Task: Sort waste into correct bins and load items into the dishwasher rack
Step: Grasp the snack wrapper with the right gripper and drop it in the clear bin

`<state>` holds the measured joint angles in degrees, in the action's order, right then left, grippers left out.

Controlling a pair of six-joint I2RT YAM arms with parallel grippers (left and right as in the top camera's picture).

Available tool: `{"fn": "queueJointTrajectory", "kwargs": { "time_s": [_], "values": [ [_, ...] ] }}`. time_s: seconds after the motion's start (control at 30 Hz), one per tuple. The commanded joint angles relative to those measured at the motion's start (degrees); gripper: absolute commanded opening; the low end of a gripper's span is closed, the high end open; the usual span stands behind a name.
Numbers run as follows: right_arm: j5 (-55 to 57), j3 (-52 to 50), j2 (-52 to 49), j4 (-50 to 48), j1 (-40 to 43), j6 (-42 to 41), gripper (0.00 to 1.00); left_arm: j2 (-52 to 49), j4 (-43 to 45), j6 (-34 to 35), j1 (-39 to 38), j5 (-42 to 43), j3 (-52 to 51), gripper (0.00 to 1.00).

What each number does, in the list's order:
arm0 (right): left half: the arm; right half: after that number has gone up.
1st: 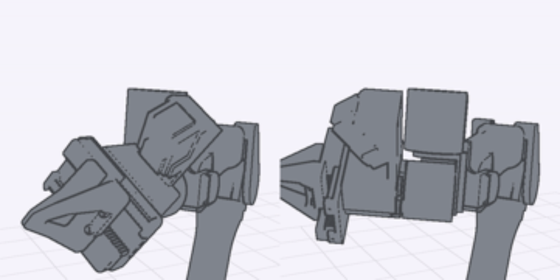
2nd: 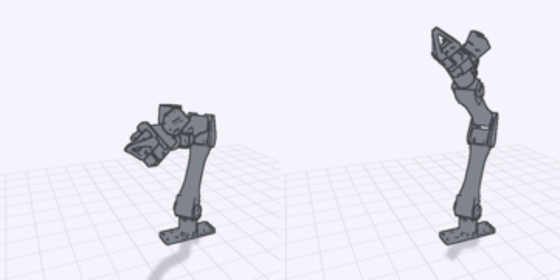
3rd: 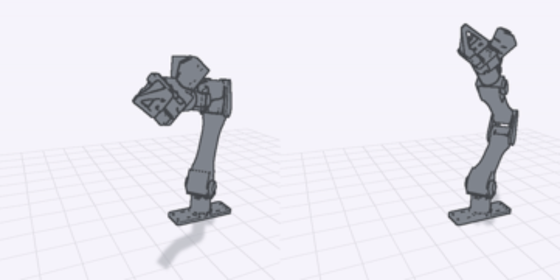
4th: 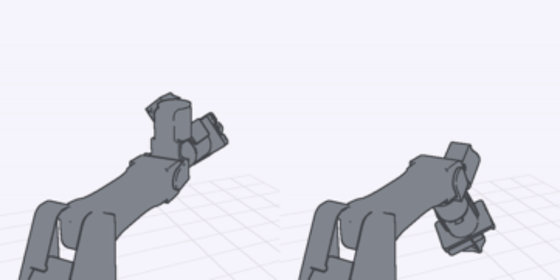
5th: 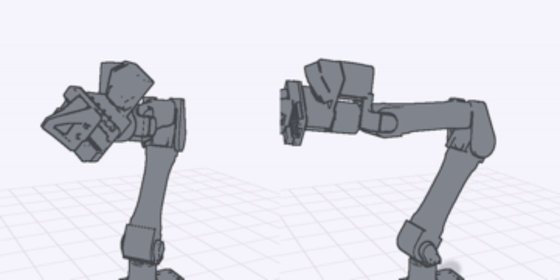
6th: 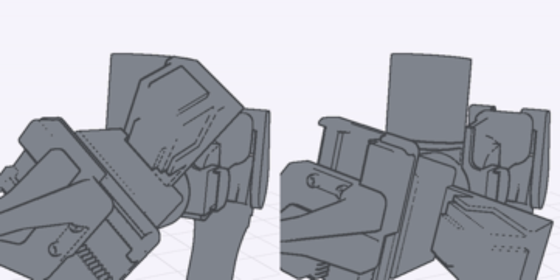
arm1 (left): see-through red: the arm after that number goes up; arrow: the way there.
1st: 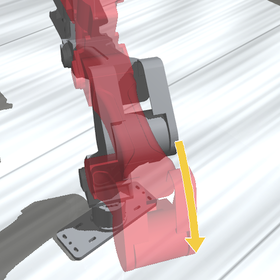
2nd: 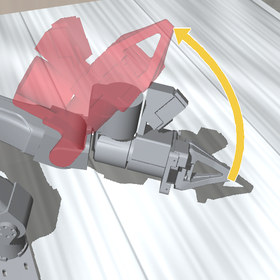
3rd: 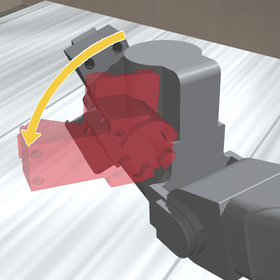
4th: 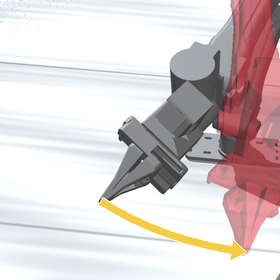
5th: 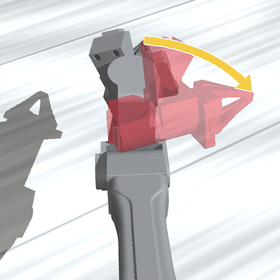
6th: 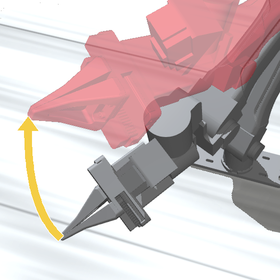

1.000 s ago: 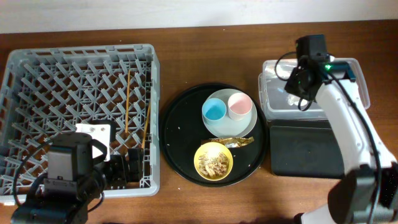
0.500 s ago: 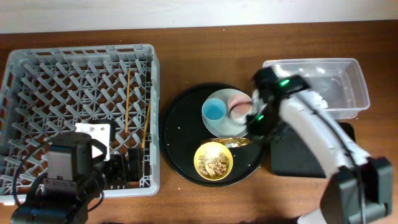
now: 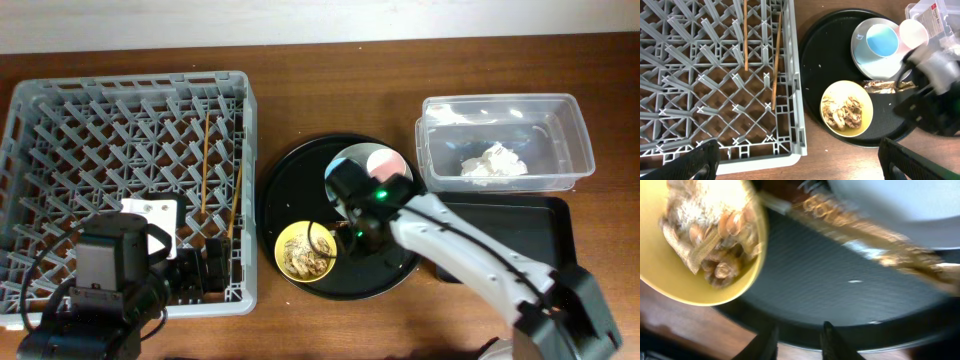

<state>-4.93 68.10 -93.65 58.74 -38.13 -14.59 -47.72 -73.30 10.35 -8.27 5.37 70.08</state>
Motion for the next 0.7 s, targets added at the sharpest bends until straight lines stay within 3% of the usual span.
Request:
{"fn": "queueJointTrajectory", "kwargs": {
  "time_s": [0.0,0.1,0.37,0.43,0.5,0.53,0.67],
  "values": [
    [5.86,1.05,1.16,0.74,3.93,13.18,0.59,0.22,0.11,0.46,-0.02,-0.26,0.15,0.99],
    [5.88,-3.08,0.22,-6.08,4.83,25.86,0.61,0.22,0.11,0.46,-0.02,-0.26,0.15,0.99],
    [8.85,-10.73,-3.41,-20.41,4.90,29.35,0.61,0.22,0.11,0.46,-0.02,-0.26,0.15,1.00],
    [8.83,-11.32,-4.35,-20.70,4.90,29.35,0.54,0.22,0.11,0.46,-0.02,-0.26,0.15,0.99],
    [8.70,-11.32,-4.35,-20.61,4.90,29.33,0.27,0.22,0.11,0.46,-0.02,-0.26,0.15,0.99],
    [8.59,-11.32,-4.35,-20.04,4.90,29.16,0.23,0.22,0.11,0.46,-0.02,-0.26,0.15,0.99],
    [7.52,-11.32,-4.35,-15.37,4.79,29.16,0.22,0.22,0.11,0.46,-0.02,-0.26,0.15,0.99]
  ]
}}
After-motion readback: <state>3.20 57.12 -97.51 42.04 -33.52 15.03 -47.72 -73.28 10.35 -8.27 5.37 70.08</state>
